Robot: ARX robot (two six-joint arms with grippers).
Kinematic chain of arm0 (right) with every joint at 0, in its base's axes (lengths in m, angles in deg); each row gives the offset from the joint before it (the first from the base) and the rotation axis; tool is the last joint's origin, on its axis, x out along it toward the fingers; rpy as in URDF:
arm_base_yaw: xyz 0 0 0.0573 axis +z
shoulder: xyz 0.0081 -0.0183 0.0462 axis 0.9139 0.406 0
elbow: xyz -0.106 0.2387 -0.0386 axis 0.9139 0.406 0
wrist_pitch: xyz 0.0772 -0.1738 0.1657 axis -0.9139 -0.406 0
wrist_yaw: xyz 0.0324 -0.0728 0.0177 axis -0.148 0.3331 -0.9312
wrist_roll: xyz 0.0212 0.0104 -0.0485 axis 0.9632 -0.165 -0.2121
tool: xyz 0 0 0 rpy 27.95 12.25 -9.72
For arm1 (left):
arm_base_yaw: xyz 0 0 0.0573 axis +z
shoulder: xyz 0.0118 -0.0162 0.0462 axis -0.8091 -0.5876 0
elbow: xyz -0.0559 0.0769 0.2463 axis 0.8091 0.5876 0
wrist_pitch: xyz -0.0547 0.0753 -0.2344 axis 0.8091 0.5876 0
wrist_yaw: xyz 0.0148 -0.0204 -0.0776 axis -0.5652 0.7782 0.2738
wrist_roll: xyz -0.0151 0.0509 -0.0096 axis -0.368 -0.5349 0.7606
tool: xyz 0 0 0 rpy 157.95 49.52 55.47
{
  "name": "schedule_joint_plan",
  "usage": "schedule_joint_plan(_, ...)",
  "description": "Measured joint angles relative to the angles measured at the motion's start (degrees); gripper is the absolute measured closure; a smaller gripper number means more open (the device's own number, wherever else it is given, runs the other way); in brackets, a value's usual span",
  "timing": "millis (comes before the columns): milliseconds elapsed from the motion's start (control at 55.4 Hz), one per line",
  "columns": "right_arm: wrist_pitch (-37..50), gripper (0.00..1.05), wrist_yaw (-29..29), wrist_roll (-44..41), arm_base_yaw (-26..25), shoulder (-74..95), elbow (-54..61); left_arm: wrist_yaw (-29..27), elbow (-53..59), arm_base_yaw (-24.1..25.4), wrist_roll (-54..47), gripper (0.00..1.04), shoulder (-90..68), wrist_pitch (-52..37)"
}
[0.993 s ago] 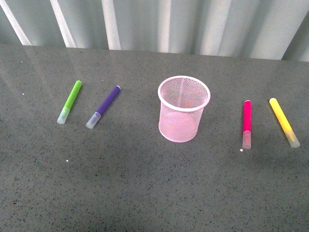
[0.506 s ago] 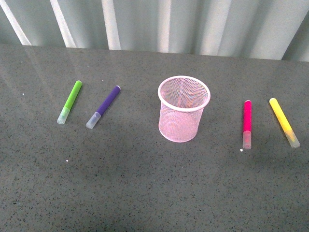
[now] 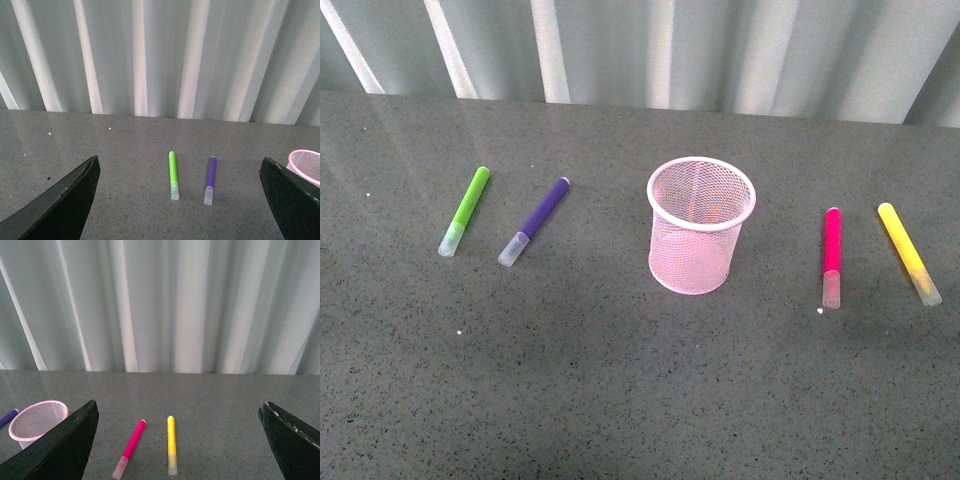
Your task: Insert purple and pink pens into pink cup
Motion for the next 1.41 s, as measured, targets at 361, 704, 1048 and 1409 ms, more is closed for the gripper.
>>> schedule_joint_plan(361,0.0,0.07,0.0,0.0,0.0,0.0,0.0,0.0,0.0,0.0,0.0,0.07,0.0,0.0)
schedule_joint_plan(704,0.0,0.07,0.0,0.0,0.0,0.0,0.0,0.0,0.0,0.0,0.0,0.07,0.0,0.0)
schedule_joint_plan(1048,0.0,0.07,0.0,0.0,0.0,0.0,0.0,0.0,0.0,0.0,0.0,0.07,0.0,0.0)
schedule_joint_plan(1409,0.0,0.07,0.0,0.0,0.0,0.0,0.0,-27.3,-19.7,-19.1,-2.5,0.07,-26.4,-2.3)
